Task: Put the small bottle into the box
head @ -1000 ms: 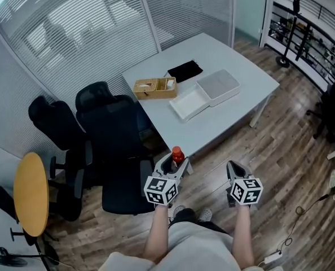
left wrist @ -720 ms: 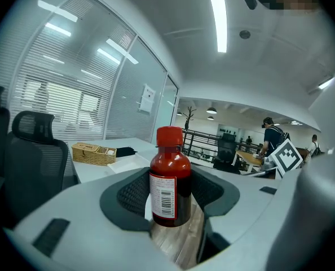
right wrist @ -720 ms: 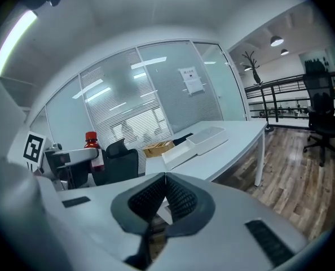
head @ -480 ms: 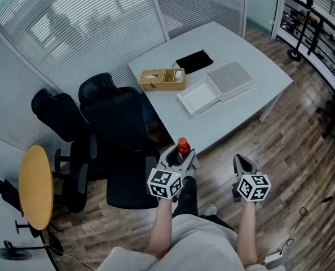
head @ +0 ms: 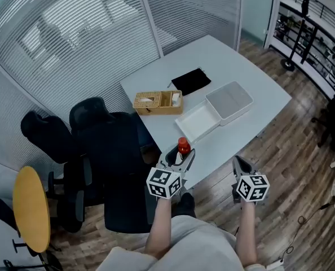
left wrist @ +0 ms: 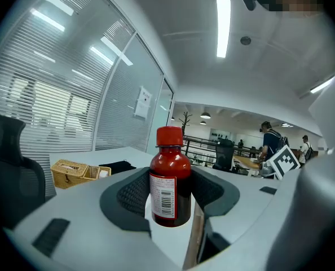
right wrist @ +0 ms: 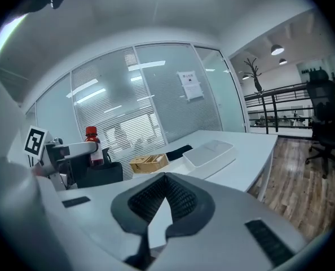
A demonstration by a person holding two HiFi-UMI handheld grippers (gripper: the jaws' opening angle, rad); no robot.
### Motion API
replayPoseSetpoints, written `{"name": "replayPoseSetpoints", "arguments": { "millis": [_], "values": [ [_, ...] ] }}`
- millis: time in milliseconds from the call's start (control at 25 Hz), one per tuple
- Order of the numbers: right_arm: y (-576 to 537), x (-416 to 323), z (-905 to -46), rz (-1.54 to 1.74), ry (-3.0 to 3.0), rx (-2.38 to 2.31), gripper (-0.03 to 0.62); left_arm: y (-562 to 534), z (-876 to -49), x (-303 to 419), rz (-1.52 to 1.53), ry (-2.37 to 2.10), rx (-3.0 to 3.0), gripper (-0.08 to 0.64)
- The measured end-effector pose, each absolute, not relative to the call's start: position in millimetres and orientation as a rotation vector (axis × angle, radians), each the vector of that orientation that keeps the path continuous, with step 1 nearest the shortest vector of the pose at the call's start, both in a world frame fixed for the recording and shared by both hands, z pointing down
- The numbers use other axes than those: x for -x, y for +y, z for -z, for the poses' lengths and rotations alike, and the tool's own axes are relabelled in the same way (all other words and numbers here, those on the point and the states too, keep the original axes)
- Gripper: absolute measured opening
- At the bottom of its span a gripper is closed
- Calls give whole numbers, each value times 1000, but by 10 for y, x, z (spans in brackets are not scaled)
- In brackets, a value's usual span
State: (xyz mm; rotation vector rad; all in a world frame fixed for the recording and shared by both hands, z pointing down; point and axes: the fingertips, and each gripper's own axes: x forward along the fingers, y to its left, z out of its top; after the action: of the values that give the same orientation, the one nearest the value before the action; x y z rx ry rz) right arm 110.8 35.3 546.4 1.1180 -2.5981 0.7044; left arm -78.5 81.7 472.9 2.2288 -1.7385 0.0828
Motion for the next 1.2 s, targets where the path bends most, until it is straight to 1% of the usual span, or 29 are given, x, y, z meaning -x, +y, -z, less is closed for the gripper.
{"name": "replayPoseSetpoints", "arguments": {
  "millis": [400, 680, 960, 1200],
  "values": [
    [-289, -432, -5443, -673, -2553, -1109, 17, 39, -4698, 1378, -70, -1684, -2256, 236],
    [-552, 54, -5426, -764, -2590, -1099, 17, -274, -4741, 1739, -93, -1641, -2284, 238],
    [-745, 401, -5493, -811, -2591, -1095, 17, -536, -4820, 1942, -98, -1604, -2301, 238],
    [-886, 510, -5518, -752, -2556, -1120, 17, -802, -4880, 1964, -71, -1543, -2325, 238]
  ]
}}
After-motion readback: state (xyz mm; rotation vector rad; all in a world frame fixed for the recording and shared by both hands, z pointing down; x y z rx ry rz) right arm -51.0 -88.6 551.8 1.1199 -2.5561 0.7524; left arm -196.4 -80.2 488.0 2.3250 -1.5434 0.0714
